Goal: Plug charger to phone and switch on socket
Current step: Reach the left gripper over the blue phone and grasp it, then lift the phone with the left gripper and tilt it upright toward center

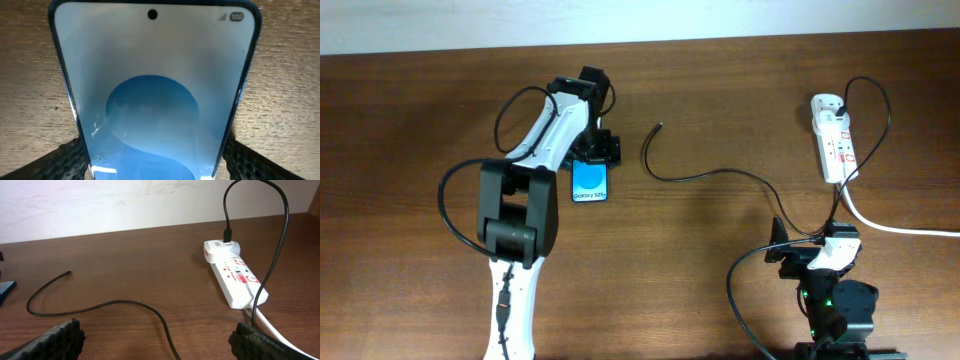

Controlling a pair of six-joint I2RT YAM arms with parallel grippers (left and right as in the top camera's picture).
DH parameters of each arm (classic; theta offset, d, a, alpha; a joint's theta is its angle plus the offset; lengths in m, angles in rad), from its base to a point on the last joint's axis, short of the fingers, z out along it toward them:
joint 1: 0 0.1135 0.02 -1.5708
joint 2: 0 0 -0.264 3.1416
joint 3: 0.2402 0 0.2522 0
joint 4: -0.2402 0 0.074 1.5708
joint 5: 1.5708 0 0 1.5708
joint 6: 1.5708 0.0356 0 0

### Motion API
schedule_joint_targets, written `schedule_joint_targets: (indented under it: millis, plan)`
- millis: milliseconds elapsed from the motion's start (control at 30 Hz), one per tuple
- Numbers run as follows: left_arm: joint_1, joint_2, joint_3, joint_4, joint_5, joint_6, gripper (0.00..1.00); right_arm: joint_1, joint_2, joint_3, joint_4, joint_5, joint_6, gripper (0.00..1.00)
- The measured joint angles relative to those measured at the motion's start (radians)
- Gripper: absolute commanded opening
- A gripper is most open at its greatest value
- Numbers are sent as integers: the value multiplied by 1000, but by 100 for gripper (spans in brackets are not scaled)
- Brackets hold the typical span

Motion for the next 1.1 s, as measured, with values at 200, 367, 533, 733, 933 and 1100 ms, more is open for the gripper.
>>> schedule_joint_targets:
  millis: [200, 367, 533, 733, 933, 1100]
  plan:
    - [-1, -3, -3, 6, -2, 4, 62, 0, 0, 0, 0, 0, 0, 98]
    - [-1, -1, 10, -14, -3, 4, 65, 0, 0, 0, 0, 0, 0, 98]
    - [-1, 21, 177, -146, -19, 4, 64, 0, 0, 0, 0, 0, 1, 98]
    - [-1, 21, 355, -263, -26, 4, 45, 0, 0, 0, 0, 0, 0, 98]
    - [-1, 21, 413, -275, -14, 4, 36, 0, 0, 0, 0, 0, 1, 98]
    - [0, 21, 425, -275, -3, 4, 0, 0, 0, 0, 0, 0, 0, 98]
